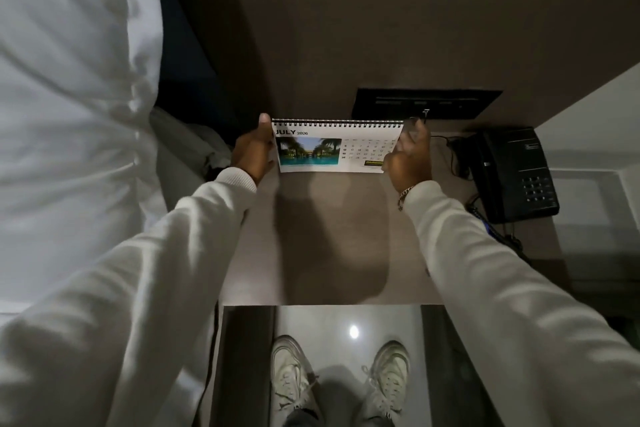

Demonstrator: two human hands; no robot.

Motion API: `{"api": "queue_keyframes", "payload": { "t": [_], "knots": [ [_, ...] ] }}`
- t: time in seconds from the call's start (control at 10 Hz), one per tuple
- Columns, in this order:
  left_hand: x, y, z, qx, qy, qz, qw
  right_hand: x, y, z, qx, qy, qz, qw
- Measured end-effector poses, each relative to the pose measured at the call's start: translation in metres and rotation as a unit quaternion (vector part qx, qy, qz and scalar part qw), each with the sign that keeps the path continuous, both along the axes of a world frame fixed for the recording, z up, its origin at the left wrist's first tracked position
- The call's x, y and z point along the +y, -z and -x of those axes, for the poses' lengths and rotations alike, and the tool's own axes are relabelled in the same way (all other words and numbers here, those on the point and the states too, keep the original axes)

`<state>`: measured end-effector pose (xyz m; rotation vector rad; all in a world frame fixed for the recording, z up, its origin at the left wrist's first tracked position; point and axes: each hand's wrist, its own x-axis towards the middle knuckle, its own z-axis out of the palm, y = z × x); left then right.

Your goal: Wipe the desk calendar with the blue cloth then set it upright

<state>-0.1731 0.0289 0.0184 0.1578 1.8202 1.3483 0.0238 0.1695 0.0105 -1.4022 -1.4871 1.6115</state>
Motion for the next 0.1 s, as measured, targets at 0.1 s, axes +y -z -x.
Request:
{"api": "queue_keyframes", "payload": {
  "t": [0.1],
  "knots": [
    [-0.0089,-0.0015,0.0057,0.078,0.009,0.043,0.996,-0.0036,-0.0262,-0.0135,0.004,0.045,0.006,0.999]
  ]
}}
